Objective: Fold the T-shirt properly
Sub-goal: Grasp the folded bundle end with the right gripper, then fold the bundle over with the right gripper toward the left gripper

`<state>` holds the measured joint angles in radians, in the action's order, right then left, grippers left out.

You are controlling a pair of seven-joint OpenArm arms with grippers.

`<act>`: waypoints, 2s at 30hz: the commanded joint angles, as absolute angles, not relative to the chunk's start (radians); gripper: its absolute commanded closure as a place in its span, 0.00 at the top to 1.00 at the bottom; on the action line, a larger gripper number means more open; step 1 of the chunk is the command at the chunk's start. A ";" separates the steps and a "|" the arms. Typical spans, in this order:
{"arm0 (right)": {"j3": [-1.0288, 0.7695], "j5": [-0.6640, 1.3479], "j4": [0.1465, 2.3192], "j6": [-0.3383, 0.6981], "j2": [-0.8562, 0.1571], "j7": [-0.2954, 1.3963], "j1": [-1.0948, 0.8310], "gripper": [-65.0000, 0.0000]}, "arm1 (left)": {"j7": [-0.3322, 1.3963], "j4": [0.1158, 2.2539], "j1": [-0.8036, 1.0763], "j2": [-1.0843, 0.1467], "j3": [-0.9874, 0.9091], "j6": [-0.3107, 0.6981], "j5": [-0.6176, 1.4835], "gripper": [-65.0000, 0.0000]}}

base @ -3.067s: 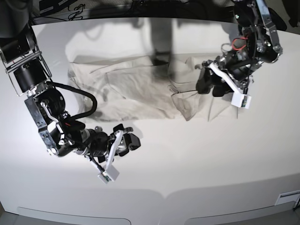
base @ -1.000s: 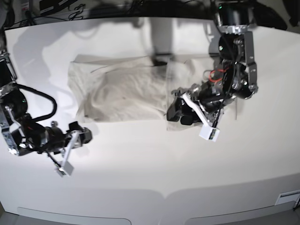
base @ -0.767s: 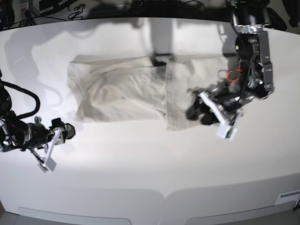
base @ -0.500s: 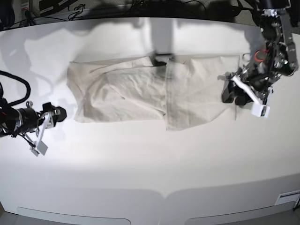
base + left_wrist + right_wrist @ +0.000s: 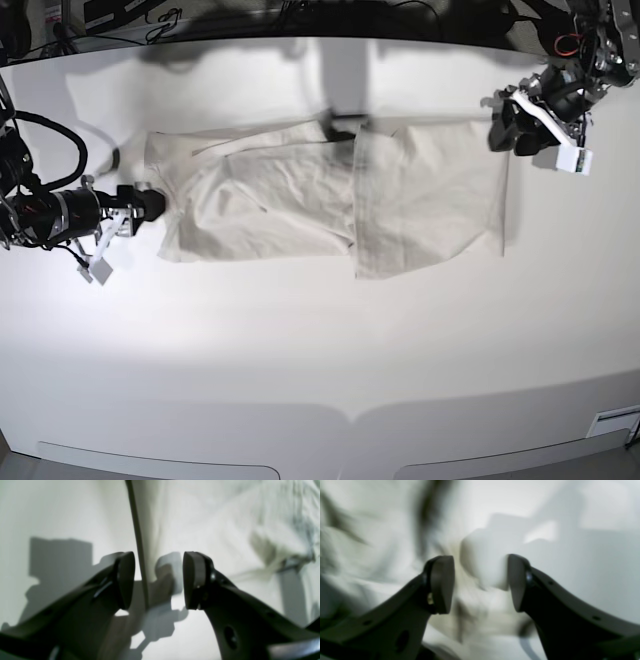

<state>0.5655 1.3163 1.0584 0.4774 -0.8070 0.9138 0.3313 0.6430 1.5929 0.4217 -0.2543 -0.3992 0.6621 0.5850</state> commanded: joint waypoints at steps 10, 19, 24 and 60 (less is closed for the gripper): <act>0.561 1.484 0.916 0.585 -0.706 1.102 0.347 0.54 | 0.612 1.612 0.454 -0.266 -0.405 0.670 0.603 0.45; 0.561 1.484 0.916 0.595 -0.704 1.043 0.346 0.36 | 0.604 1.612 0.454 -0.266 -0.405 0.670 0.604 0.45; 0.561 1.390 0.916 0.602 -0.656 0.957 0.355 0.03 | 0.605 1.612 0.455 -0.266 -0.405 0.670 0.603 0.45; 0.394 1.417 1.354 0.544 -0.624 1.033 0.485 0.00 | 0.500 1.612 0.493 -0.267 -0.405 0.670 0.550 0.45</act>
